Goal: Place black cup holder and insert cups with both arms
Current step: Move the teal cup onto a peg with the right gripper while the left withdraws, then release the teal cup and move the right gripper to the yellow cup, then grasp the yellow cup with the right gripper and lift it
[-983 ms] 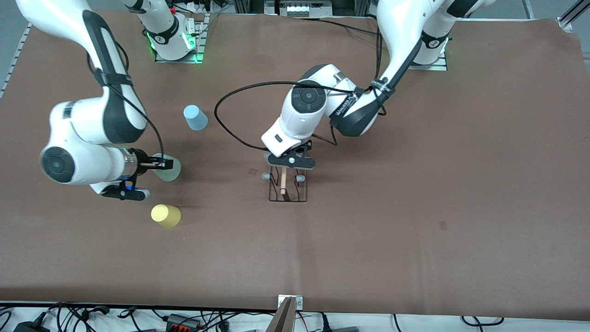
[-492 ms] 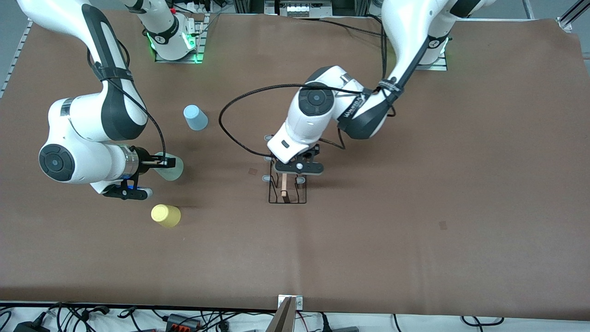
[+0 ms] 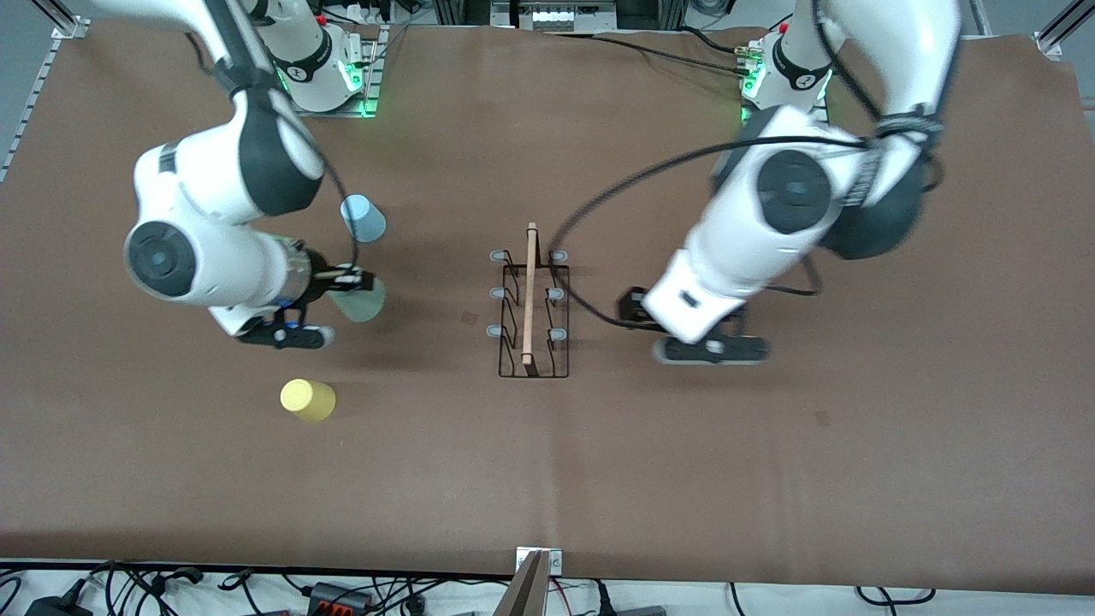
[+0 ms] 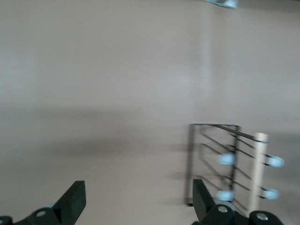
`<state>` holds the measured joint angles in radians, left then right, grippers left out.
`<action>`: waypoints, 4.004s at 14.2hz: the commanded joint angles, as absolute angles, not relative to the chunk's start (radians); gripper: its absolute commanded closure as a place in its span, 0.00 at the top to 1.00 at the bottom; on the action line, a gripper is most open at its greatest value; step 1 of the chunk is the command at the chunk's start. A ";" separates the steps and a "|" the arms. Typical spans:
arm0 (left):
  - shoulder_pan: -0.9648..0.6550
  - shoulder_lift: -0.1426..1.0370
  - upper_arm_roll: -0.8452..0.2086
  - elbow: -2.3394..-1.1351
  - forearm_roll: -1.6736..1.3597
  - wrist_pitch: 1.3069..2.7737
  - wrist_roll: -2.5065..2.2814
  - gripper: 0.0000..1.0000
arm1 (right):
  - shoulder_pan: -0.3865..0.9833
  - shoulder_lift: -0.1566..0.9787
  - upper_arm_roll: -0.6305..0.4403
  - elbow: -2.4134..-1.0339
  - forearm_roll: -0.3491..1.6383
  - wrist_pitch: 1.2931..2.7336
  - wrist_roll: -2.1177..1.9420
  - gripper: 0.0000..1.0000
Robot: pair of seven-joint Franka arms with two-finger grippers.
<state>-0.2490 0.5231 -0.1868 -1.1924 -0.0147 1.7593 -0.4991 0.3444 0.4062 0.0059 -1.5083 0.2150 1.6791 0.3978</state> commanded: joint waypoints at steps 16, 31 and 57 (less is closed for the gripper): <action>0.282 0.216 -0.216 -1.244 -0.052 1.358 -0.028 1.00 | 0.629 0.506 -0.002 -1.489 0.325 1.796 0.798 0.25; -0.003 -0.003 0.064 -1.634 -0.031 1.536 -0.028 1.00 | 0.621 0.555 -0.018 -1.431 0.310 1.832 0.842 1.00; -0.003 0.005 0.067 -1.606 0.005 1.488 -0.072 1.00 | 0.265 0.804 -0.181 -1.393 0.117 2.220 -0.031 1.00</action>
<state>0.0035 0.0082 0.0633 -1.6178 -0.0163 1.5053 -0.0657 0.2736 0.7786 -0.1878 -1.4147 0.1405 2.1935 -0.0146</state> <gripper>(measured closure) 0.000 0.000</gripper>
